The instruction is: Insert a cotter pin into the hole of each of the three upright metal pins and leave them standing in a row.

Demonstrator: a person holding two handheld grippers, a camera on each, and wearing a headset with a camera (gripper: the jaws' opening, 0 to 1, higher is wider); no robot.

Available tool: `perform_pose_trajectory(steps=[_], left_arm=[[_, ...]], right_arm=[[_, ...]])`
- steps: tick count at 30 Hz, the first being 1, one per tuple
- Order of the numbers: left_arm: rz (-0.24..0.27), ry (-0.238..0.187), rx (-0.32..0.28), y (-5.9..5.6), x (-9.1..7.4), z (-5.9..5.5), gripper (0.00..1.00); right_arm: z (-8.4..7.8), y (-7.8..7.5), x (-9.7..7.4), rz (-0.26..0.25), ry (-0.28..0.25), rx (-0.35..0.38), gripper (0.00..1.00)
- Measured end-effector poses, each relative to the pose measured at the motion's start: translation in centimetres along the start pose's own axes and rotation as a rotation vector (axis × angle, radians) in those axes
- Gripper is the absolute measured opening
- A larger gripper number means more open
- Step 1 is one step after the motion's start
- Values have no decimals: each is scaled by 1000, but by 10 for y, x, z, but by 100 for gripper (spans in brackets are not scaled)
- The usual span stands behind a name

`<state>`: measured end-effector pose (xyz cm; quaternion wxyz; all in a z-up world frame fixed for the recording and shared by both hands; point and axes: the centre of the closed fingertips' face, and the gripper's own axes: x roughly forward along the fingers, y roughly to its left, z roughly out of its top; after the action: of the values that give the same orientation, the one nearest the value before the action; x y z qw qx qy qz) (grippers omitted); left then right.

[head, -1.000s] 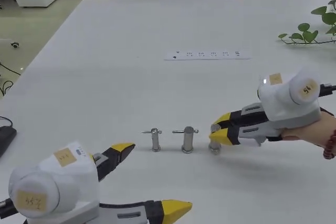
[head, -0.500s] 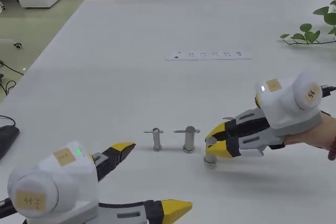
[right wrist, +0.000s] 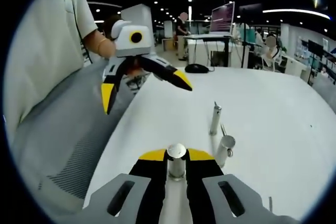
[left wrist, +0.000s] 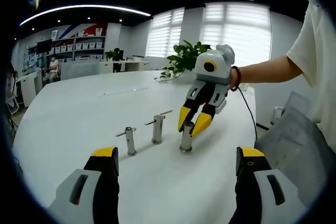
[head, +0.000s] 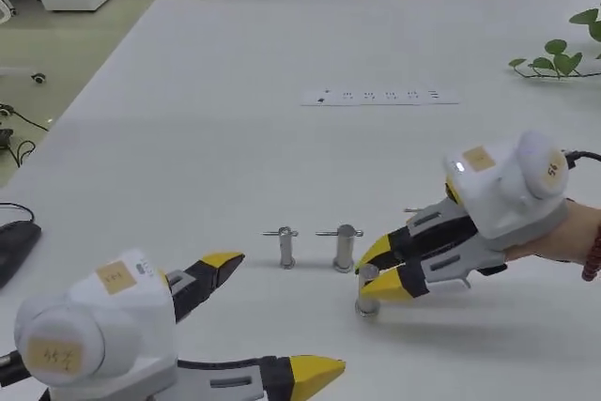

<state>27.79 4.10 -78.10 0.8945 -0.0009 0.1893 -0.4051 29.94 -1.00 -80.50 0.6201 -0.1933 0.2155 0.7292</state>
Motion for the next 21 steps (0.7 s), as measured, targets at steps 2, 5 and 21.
perform_pose_trajectory(steps=[2, 5, 21], left_arm=[[2, 1, -1, 1, 0, 0, 93], [5, 2, -2, 2, -1, -1, 92], [16, 11, 0, 4, -4, -4, 92]], right_arm=[[0, 3, 3, 18, 7, -10, 14], [-1, 5, 6, 43, 13, -22, 14], [-9, 8, 8, 77, 41, -42, 14]])
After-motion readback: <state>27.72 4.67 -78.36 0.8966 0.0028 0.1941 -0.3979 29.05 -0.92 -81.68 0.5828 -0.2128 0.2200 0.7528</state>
